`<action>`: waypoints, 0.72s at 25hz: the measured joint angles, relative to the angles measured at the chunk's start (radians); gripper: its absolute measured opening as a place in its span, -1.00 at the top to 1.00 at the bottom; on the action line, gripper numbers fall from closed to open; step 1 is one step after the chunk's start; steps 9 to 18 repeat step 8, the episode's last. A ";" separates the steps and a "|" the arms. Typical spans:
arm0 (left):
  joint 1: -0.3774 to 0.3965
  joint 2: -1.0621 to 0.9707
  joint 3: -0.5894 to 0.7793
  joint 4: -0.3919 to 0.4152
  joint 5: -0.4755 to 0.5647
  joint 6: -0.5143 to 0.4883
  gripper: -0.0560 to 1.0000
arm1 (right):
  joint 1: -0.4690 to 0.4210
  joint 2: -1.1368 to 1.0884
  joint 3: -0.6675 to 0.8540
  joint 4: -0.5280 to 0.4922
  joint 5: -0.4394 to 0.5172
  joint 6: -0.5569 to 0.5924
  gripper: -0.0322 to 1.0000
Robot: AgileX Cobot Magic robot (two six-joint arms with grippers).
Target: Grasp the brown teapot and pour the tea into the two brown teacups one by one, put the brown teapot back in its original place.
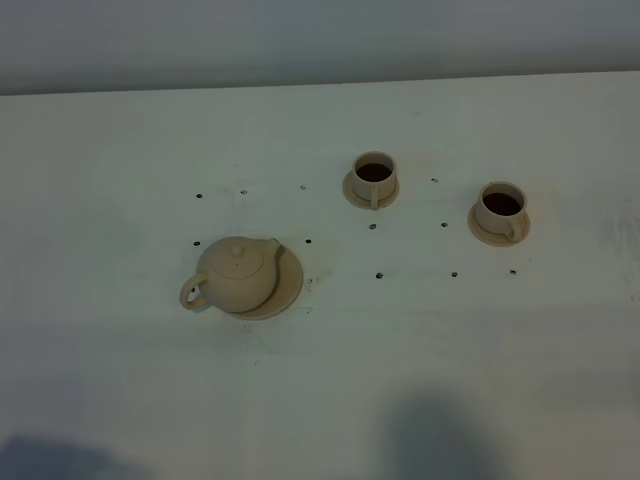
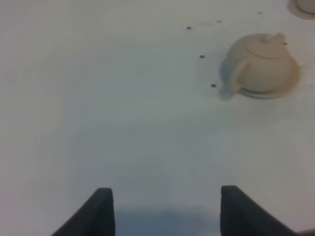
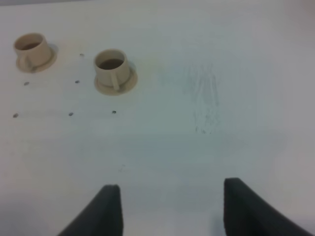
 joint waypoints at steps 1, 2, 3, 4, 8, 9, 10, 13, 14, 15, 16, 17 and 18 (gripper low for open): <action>0.009 0.000 0.000 0.000 0.000 0.000 -0.11 | 0.000 0.000 0.000 0.000 0.000 0.000 0.07; 0.015 0.000 0.000 0.000 0.000 0.000 -0.11 | 0.000 0.000 0.000 0.000 0.000 0.000 0.07; 0.017 0.000 0.000 0.000 0.000 0.000 -0.11 | 0.000 0.000 0.000 0.000 0.000 0.000 0.07; 0.017 0.000 0.000 0.000 0.000 0.001 -0.11 | 0.000 0.000 0.000 0.000 0.000 0.000 0.07; 0.017 0.000 0.000 0.000 0.000 0.002 -0.11 | 0.000 0.000 0.000 0.000 0.000 0.000 0.07; 0.017 0.000 0.000 0.000 0.000 0.002 -0.11 | 0.000 0.000 0.000 0.000 0.000 0.000 0.07; 0.017 0.000 0.000 0.000 0.000 0.002 -0.11 | 0.000 0.000 0.000 0.000 0.000 0.000 0.07; 0.017 0.000 0.000 0.000 0.000 0.002 -0.11 | 0.000 0.000 0.000 0.000 0.000 0.000 0.07; 0.017 0.000 0.000 0.000 0.000 0.002 -0.11 | 0.000 0.000 0.000 0.000 0.000 0.000 0.07; 0.017 0.000 0.000 0.000 0.000 0.002 -0.11 | 0.000 0.000 0.000 0.000 0.000 0.000 0.07; 0.017 0.000 0.000 0.000 0.000 0.002 -0.11 | 0.000 0.000 0.000 0.000 0.000 0.000 0.07; 0.017 0.000 0.000 0.000 0.000 0.002 -0.11 | 0.000 0.000 0.000 0.000 0.000 0.000 0.07; 0.017 0.000 0.000 0.000 0.000 0.002 -0.11 | 0.000 0.000 0.000 0.000 0.000 0.000 0.07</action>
